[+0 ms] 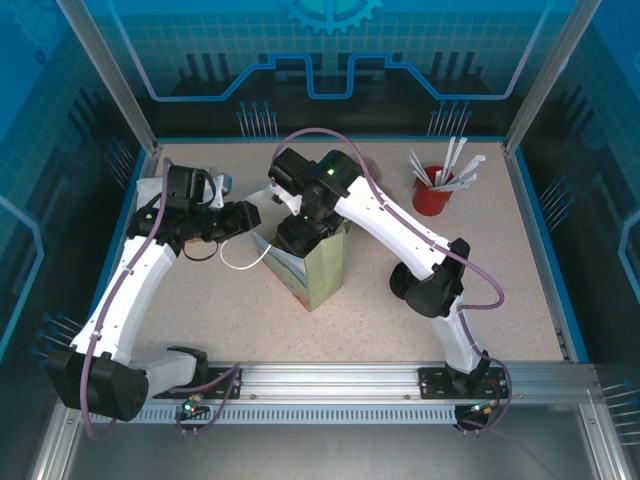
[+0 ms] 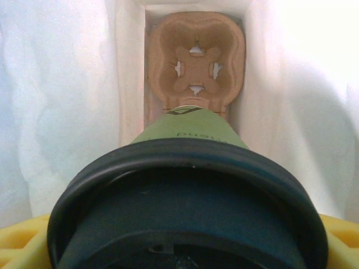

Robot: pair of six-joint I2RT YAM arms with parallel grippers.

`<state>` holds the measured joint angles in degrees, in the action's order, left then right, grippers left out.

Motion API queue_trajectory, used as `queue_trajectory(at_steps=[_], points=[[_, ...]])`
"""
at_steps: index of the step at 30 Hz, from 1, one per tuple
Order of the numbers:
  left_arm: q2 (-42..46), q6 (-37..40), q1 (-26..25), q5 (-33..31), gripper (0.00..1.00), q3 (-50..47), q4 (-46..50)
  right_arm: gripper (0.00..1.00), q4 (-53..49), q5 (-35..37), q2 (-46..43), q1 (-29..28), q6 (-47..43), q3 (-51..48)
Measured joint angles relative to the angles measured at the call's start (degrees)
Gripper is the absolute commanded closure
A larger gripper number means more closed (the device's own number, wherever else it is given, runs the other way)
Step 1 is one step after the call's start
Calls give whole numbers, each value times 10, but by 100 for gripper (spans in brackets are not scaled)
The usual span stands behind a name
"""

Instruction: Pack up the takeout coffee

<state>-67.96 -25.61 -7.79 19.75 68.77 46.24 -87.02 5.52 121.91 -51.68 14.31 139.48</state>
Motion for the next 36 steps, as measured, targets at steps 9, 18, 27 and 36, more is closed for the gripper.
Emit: queue_trajectory(at_steps=[9, 18, 27, 36], points=[[0, 0, 0, 0, 48, 0, 0, 22, 0, -2, 10, 2, -4, 0], [1, 0, 0, 0, 45, -3, 0, 22, -6, -2, 36, 5, -4, 0], [2, 0, 0, 0, 45, -6, 0, 22, -6, -2, 44, 5, -7, -21], [2, 0, 0, -1, 42, -8, 0, 22, 8, -7, 44, 10, -8, -66]])
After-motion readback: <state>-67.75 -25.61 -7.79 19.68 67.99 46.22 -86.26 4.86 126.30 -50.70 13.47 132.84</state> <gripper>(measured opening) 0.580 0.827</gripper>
